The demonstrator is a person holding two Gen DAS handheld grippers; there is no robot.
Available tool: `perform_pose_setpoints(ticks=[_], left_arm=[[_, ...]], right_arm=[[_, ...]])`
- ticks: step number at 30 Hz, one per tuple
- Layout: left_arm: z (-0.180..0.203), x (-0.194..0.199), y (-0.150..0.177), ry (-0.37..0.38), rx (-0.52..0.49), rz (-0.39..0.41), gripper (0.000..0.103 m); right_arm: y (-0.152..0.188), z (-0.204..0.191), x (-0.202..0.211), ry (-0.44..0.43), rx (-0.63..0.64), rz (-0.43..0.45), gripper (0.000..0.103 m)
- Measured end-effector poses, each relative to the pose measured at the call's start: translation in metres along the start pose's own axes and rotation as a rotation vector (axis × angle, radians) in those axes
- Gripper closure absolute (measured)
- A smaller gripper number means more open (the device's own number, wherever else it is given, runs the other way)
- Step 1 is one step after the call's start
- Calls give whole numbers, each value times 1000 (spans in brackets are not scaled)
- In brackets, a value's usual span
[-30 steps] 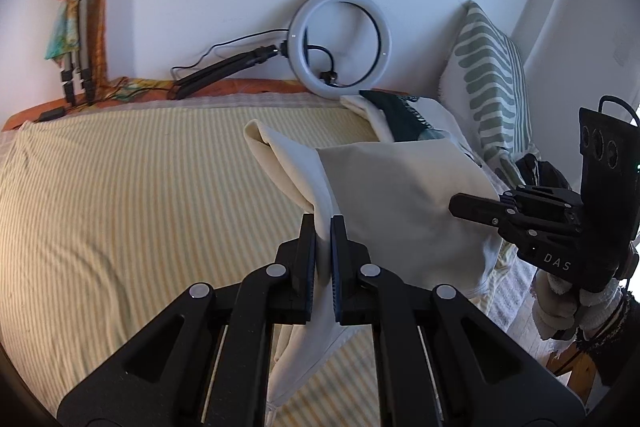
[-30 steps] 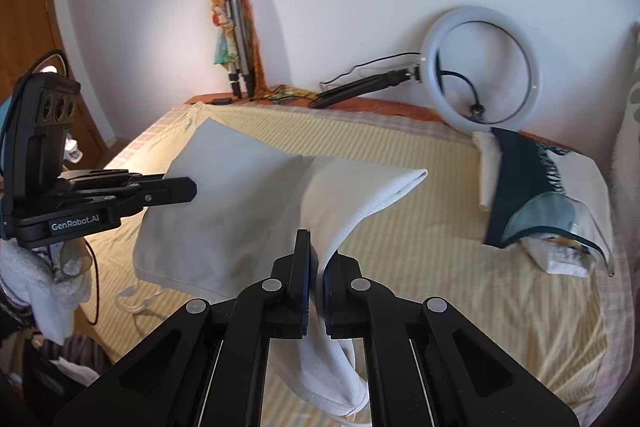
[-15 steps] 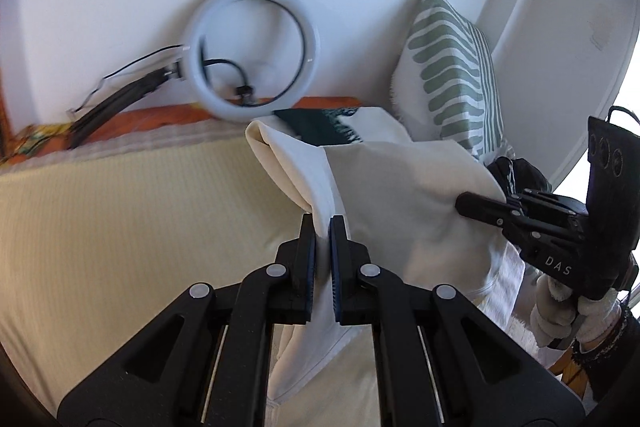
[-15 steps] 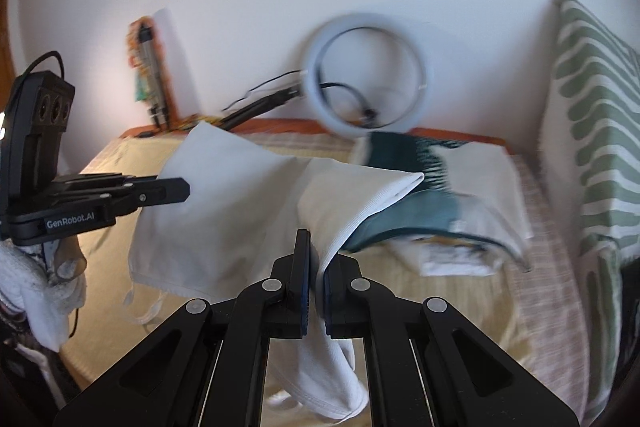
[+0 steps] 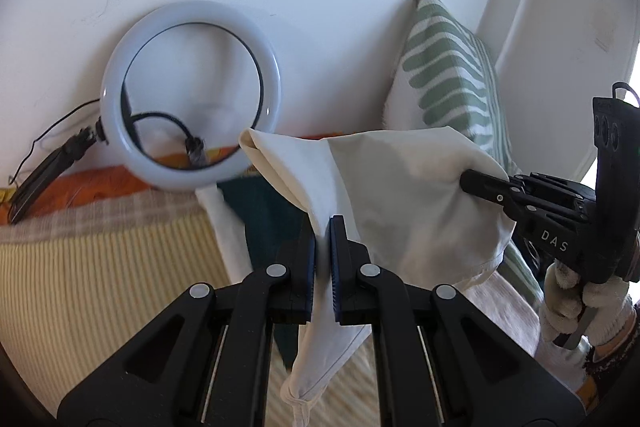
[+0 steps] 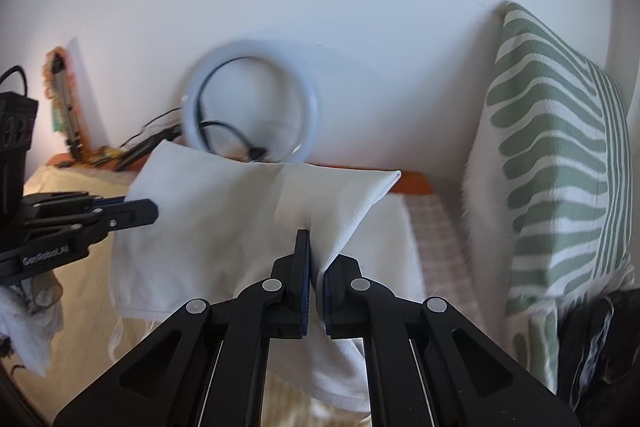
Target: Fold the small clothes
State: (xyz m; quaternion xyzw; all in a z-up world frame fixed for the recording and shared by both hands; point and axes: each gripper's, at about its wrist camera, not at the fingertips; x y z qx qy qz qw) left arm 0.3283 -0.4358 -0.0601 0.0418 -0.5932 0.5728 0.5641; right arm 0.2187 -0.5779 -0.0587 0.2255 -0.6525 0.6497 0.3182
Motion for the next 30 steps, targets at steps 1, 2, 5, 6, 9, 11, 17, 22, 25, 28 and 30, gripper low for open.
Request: perform_pose_setpoints(ticks=[1,2,5,6,9,11,17,22,25,28,30], left_arm=[[-1,-6,-4,-5,-2,3,98],[0,-13,-9,-12,-6,5,98],[-2,-33,-19,-29,-11,-5,98],[-3,-39,-21,-36,-13,-8,98],[-7,-55,-24,-56,-10,-19,98],[-10,-65,-24,-62,-6,-36,98],[-18,-72,-19,-110,11,-69,98],[-19,-61,-16,-129,-8,-76,64],[-15,-50,-12,-138,-22,-60,61],[-9,-37,-8,-140,-28,-53,61],[-5,-25,-5,-141,-35,-45,61]], right_arm=[[-5,7,-7,11,-6,-2,99],[-9,12,-12,17,-10,-3,99],[-19,23,-33,18,-25,-7,99],[-22,25,-41,19,-27,-10,99],[-25,29,-60,12,-34,-27,99],[-25,33,-72,-6,-49,-43,99],[-22,52,-105,2,-123,-166,90],[-14,56,-100,59,-146,-185,67],[-13,50,-92,65,-135,-178,66],[-13,42,-82,63,-121,-167,66],[-15,36,-74,72,-112,-156,66]])
Point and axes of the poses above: each gripper's, at about its wrist camera, not at the fingertips, and x roughly against the way its jaws point, z to its right, y to its underside, and after that the axes turned 13 degrees about -z, right-handed
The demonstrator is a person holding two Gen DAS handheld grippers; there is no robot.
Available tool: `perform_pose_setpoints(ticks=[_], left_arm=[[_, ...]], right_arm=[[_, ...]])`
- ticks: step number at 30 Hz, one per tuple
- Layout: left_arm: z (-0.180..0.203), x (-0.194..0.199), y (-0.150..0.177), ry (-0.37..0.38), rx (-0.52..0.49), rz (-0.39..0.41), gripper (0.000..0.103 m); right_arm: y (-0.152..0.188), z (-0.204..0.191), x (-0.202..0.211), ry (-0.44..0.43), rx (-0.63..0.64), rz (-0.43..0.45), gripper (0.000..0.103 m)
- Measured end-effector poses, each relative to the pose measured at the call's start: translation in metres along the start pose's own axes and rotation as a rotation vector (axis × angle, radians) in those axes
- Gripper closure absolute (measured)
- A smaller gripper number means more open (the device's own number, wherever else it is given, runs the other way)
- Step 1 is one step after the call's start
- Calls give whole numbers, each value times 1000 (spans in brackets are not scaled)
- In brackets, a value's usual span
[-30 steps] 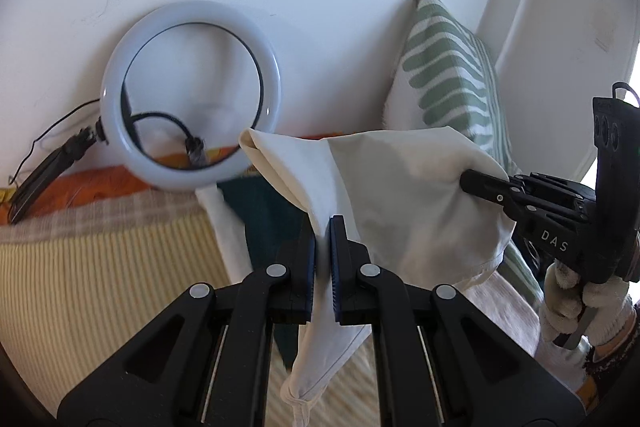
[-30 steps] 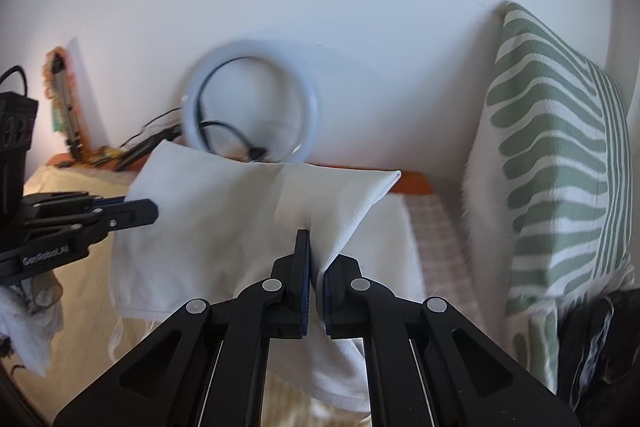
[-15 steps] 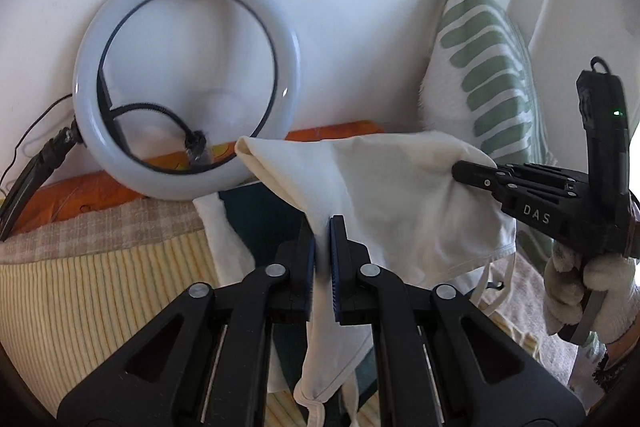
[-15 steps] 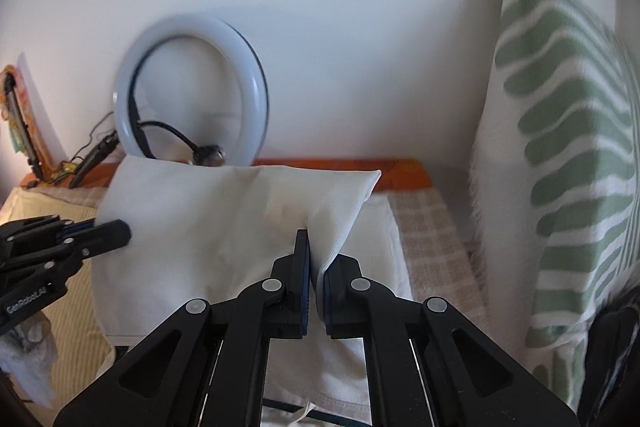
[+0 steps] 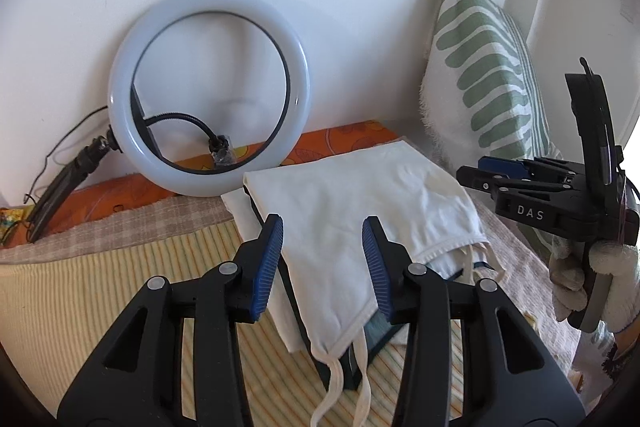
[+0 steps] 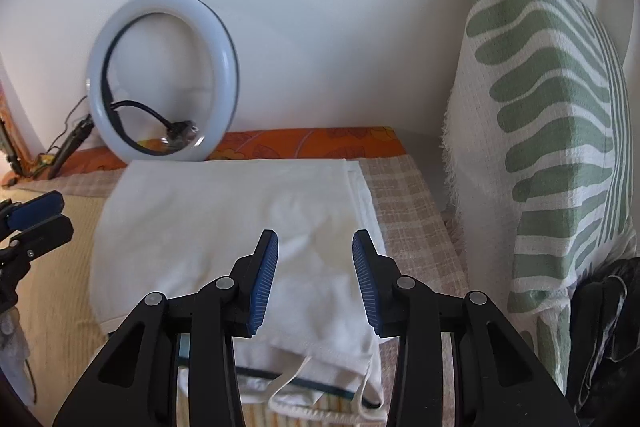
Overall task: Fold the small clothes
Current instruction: 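Open both tools and release the folded camisole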
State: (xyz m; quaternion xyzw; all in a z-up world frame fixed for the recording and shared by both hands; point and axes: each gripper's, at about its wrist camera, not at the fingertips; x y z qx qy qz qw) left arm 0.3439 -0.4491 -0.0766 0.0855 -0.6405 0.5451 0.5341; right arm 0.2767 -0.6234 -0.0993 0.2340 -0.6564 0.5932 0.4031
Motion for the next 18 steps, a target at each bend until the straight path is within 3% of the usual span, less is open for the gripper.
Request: perform_pose_setpoints(ticks=[15,18], left_arm=[[14,118,40,-17,-33,88,61],[17,143,54,-11,-41,104,52]], right_arm=[[32,-43,108,10,8,111,66],[47,-48,128,-4,-4,123,63]])
Point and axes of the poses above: each gripper's, at about its wrist camera, not at the fingertips, and x roughly against the way its jaws point, z to its right, y to its underside, and after that the axes turned 13 degrees about -z, right-handed
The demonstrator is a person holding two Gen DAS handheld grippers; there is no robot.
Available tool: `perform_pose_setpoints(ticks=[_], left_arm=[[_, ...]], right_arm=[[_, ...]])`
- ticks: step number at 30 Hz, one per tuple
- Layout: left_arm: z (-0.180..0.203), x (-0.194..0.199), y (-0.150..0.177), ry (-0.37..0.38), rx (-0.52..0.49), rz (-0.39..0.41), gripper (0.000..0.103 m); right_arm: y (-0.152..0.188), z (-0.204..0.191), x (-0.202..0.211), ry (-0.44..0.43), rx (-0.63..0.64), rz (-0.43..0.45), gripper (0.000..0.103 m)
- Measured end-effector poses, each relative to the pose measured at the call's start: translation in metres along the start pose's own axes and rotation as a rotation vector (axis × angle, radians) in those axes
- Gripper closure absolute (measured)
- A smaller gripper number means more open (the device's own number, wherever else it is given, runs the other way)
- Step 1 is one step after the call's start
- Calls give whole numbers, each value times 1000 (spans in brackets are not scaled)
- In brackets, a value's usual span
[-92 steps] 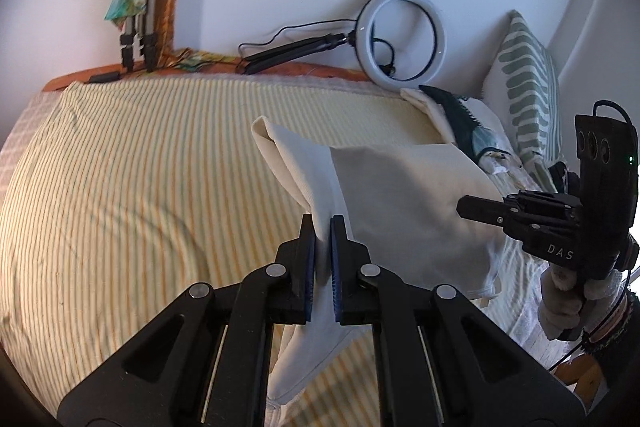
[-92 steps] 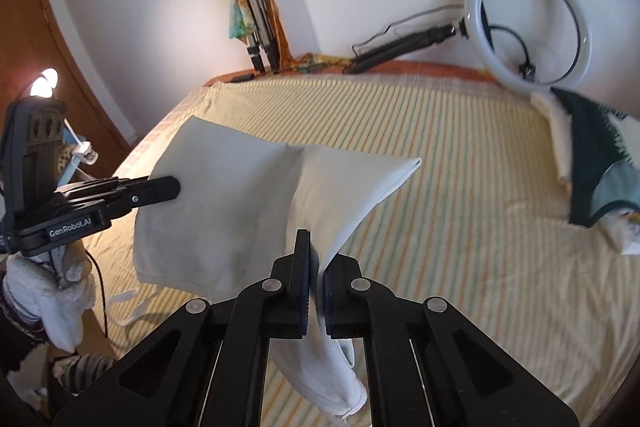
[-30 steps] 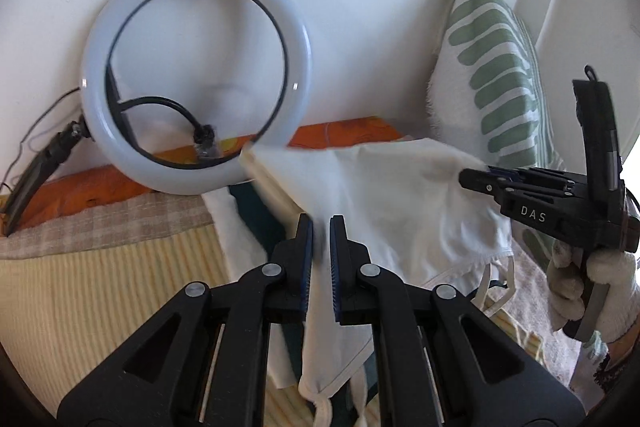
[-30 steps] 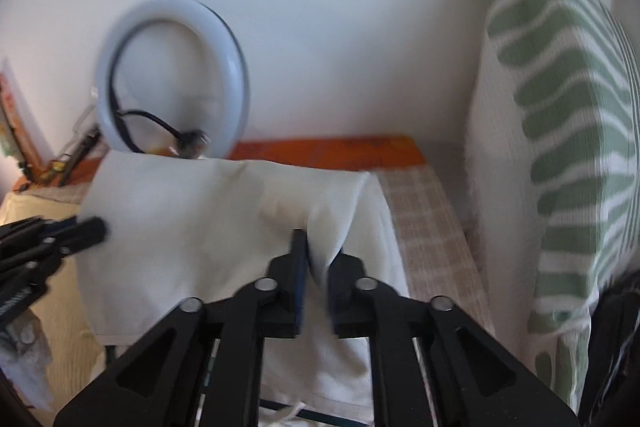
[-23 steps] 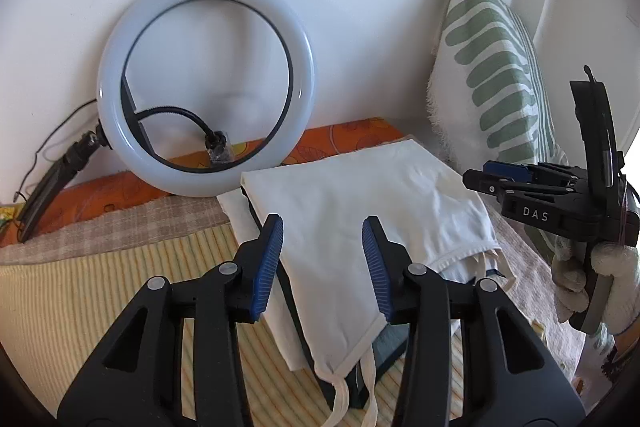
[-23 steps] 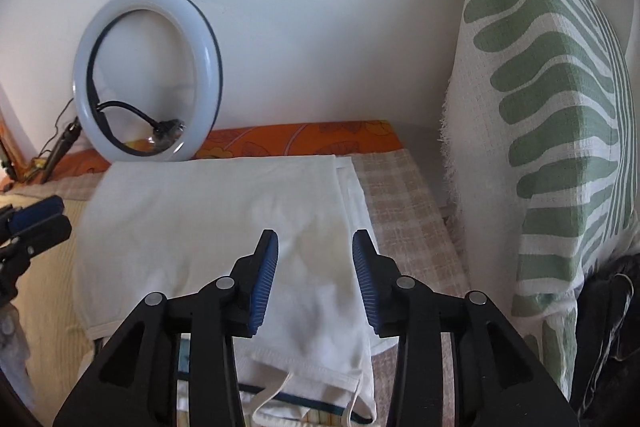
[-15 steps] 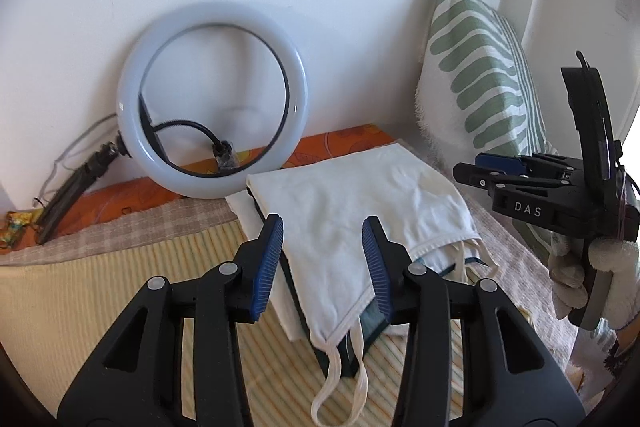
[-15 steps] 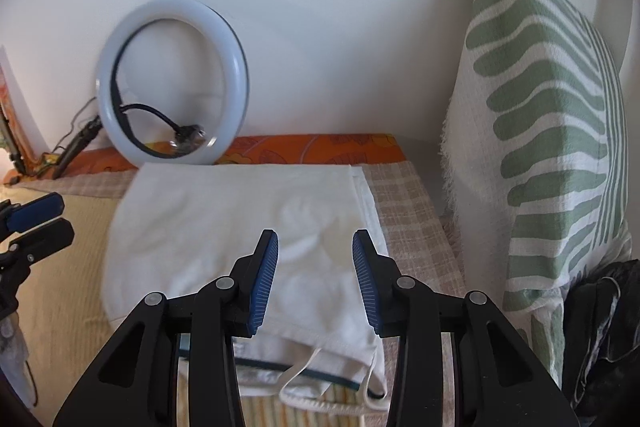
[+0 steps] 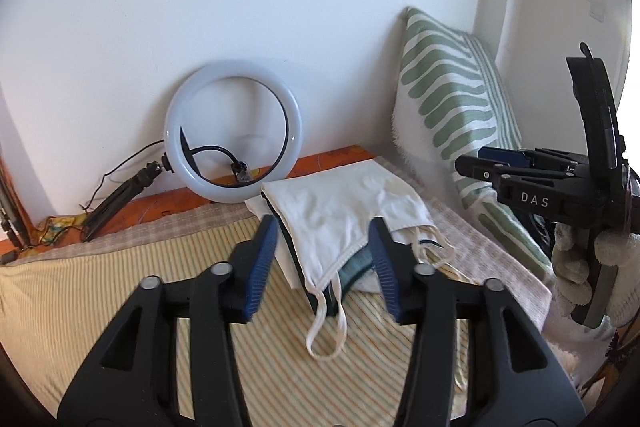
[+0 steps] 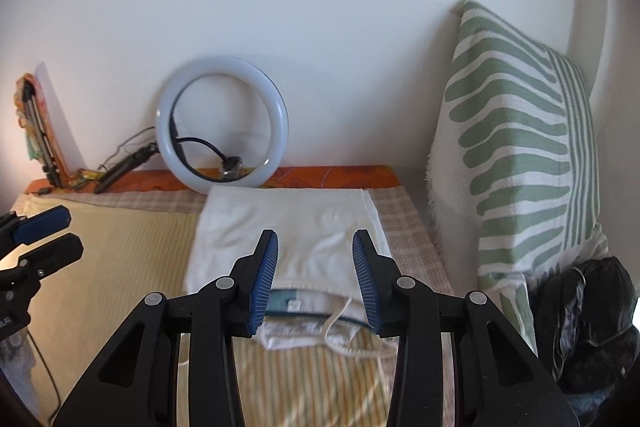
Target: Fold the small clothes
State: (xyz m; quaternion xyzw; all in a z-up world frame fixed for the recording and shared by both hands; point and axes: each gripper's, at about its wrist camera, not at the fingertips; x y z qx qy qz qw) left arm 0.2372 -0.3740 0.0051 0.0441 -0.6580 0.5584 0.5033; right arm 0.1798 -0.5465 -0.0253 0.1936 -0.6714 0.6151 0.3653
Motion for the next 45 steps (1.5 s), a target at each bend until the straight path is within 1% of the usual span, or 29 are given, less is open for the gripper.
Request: perform_pose_setpoints(ticks=[2,4,6,7,9,10,11,12,14,18,19,20,21,23,26,30,33,35,37,41,45], left_arm=[[3,16,9,-14,-16,14,52],[6,32,19,-23,-31,21,51],[7,46,31,-18,-35,23,43],[7,53,37,-17,-34,27,37],[9,66,51,-26,-45,41,35],[10,72,58,-38,-53,47,34],[11,77,64,-51,-60,47,30],[12,81,71,-53,-62,47,28],[9,90,82,-42,-50,51,19],[4,103,98,-32,-29,52,16],[3,106,102,-33,-31,55,15],[1,108,104,-37,-32,54,11],[-1,111,107,-40,-33,52,9],[-3,117,112,-43,-37,62,1],[-6,127,120,-75,-51,99,0],[-7,124,126,-112,-84,61,0],[-7,123,131,-118,-101,39,0],[-7,124,134,-117,-106,36,0],[-7,126,137,-125,-115,37,0],[-7,127,141,-161,-135,39,0],[-10,128,144,-164,-141,30,0]], right_arm=[[11,-5,16,-4,-8,8,54],[21,-11,29,8,-4,16,54],[35,-20,41,10,-5,19,49],[42,-25,46,8,-2,24,43],[54,-33,57,23,-4,33,41],[59,-38,61,27,0,39,38],[64,-42,66,29,5,45,34],[70,-47,71,33,5,52,33],[78,-53,81,27,-1,59,33],[91,-65,96,41,-1,84,31],[94,-69,99,45,-1,92,27],[97,-72,103,47,-1,101,22],[101,-75,107,51,-1,112,22],[106,-81,110,53,1,121,22],[115,-92,114,57,5,130,21],[125,-101,116,50,-13,136,20],[129,-107,116,69,-16,145,20],[131,-111,115,85,-14,150,20],[133,-113,115,80,-18,147,20],[136,-117,114,75,-32,148,20],[137,-122,113,81,-31,148,20]])
Point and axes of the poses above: each gripper's, at about its wrist camera, not at the fingertips, and x roughly against the way its jaws point, z to its right, y to its underside, and after that the axes turned 13 degrees about -z, right-handed
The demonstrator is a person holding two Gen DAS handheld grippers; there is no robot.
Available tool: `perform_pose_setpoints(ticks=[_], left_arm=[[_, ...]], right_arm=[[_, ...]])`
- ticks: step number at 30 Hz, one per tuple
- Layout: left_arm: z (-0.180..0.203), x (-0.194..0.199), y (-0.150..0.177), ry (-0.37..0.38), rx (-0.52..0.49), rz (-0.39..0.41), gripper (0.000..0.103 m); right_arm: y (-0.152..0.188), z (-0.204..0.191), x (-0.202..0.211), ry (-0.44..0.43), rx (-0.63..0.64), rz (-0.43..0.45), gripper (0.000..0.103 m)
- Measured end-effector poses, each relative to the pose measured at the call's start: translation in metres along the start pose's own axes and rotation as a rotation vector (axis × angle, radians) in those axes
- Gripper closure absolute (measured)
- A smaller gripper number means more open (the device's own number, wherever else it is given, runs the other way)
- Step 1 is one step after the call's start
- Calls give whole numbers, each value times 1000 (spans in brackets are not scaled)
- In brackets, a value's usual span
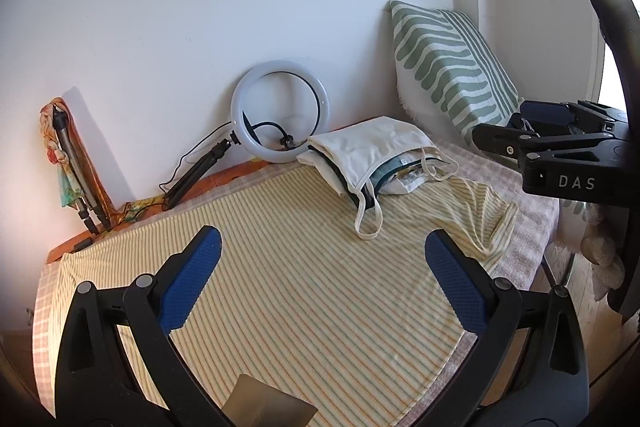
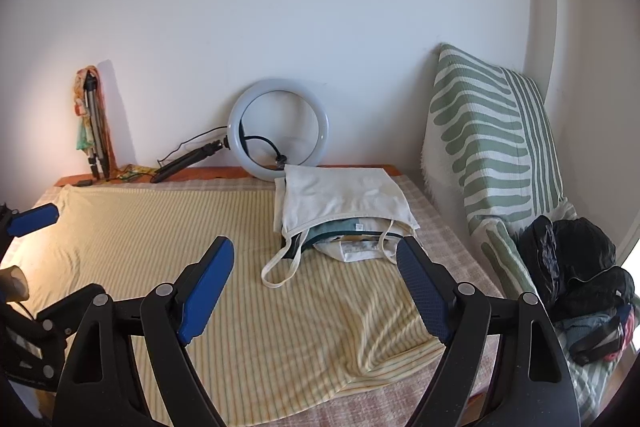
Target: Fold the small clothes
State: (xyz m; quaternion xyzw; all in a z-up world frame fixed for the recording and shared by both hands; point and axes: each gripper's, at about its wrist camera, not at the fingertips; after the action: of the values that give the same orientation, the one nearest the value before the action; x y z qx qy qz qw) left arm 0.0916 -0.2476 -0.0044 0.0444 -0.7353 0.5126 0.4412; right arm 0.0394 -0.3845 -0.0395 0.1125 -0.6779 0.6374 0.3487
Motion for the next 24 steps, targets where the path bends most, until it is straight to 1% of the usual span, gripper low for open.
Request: perform_pose_setpoints(ticks=[4,10,24], left_arm=[[-4,3,1,-10,5,2,0],[-12,6,0,5,33,4,0],[-15,9,-2,7,36,6,0]], right_arm=[[-1,-4,-2,-1,9,0,20],[-2,-9,0,3,26,3,20],[-4,-14,2,1,41,6,20]])
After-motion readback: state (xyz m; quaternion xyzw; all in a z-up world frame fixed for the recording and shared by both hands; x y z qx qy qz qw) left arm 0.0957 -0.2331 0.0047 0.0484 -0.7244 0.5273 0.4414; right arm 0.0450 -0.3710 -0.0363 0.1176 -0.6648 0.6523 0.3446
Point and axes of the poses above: each gripper's, at about its wrist camera, not at the fingertips, and x roughly against the way its jaws point, z to its right, y to its underside, and after that the axes turned 13 degrees about -z, right-handed
